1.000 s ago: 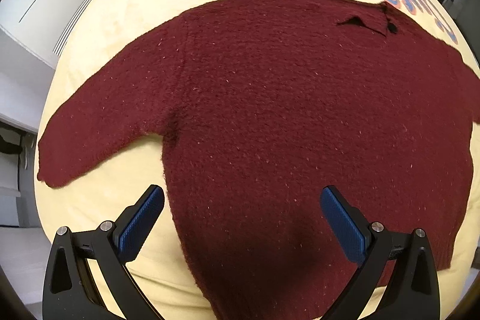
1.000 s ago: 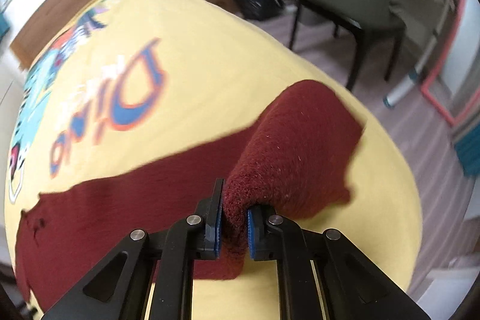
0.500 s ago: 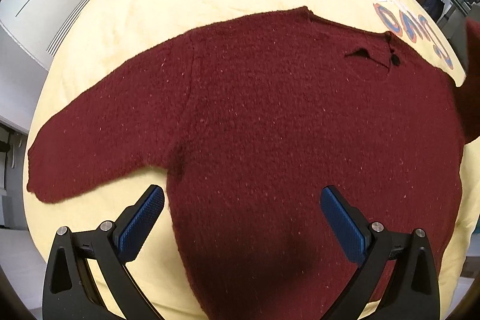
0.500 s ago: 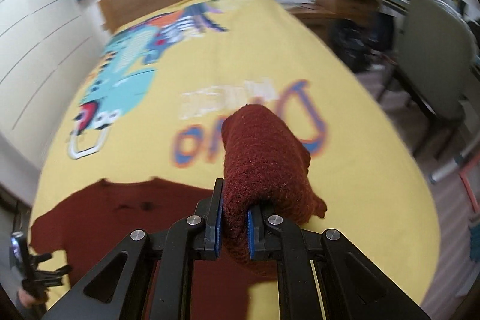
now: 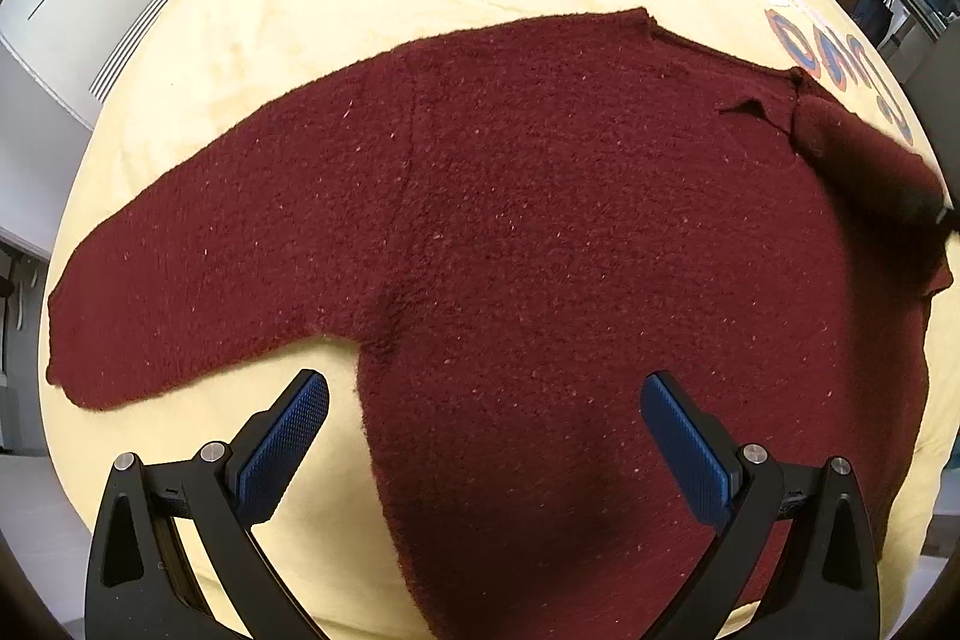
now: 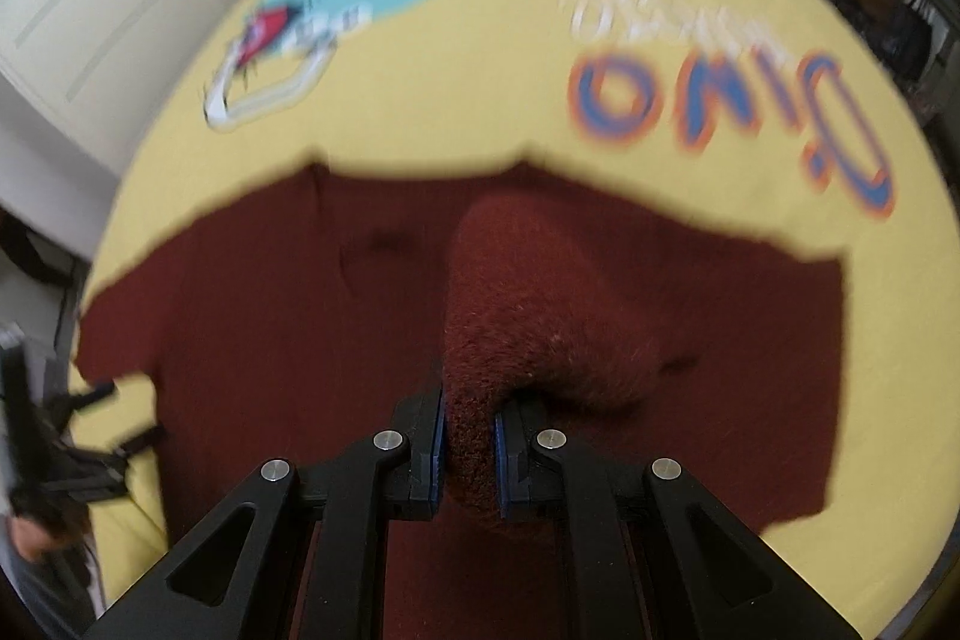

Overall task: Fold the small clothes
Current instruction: 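Grasp the sweater sleeve cuff with the right gripper and lift it, then fold the held sleeve across the sweater body and open the right gripper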

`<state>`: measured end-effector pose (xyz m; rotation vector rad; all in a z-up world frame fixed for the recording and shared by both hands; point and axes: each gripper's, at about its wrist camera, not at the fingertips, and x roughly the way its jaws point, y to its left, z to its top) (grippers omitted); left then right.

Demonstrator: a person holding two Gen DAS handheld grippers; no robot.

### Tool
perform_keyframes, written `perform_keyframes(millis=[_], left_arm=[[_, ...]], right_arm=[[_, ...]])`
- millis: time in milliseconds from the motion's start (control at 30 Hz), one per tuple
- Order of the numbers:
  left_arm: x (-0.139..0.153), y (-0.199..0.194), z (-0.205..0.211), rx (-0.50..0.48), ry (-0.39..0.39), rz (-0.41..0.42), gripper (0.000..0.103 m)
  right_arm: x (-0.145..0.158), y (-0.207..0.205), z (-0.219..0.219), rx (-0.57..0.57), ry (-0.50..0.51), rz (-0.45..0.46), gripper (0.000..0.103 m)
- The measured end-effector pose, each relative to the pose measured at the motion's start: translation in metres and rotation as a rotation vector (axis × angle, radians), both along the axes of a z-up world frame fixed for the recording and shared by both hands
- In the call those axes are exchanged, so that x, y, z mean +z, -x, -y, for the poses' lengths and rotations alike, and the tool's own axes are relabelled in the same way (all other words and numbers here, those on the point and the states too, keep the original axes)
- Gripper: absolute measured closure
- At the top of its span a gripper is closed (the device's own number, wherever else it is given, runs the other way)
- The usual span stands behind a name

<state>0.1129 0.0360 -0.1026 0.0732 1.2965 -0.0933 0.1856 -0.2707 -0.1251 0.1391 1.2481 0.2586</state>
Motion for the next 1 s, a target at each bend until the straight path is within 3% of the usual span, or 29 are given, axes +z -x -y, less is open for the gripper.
perform_keyframes(millis=[200, 333, 400, 467, 500, 800, 1000], left_arm=[[-0.006, -0.001, 0.003, -0.006, -0.007, -0.004, 0.001], [-0.005, 0.000, 0.003, -0.001, -0.002, -0.007, 0.001], [-0.004, 0.000, 0.004, -0.006, -0.011, -0.005, 0.001], [0.000, 0.001, 0.006, -0.014, -0.018, 0.002, 0.001], [0.002, 0.002, 0.007, -0.019, -0.017, 0.008, 0.001], [0.010, -0.008, 0.047, -0.110, 0.007, 0.010, 0.001], [0.019, -0.024, 0.142, -0.316, 0.022, 0.032, 0.001]], right_arm=[[-0.053, 0.019, -0.014, 0.009, 0.043, -0.105, 0.089], [-0.063, 0.019, -0.013, -0.013, 0.046, -0.117, 0.082], [-0.061, 0.019, -0.013, -0.020, 0.053, -0.116, 0.067], [-0.054, 0.022, -0.012, -0.019, 0.070, -0.096, 0.025], [-0.051, 0.024, -0.010, -0.017, 0.078, -0.087, 0.022], [-0.040, 0.065, 0.051, -0.060, 0.102, -0.104, 0.021], [-0.042, 0.100, 0.099, -0.164, 0.141, -0.110, 0.021]])
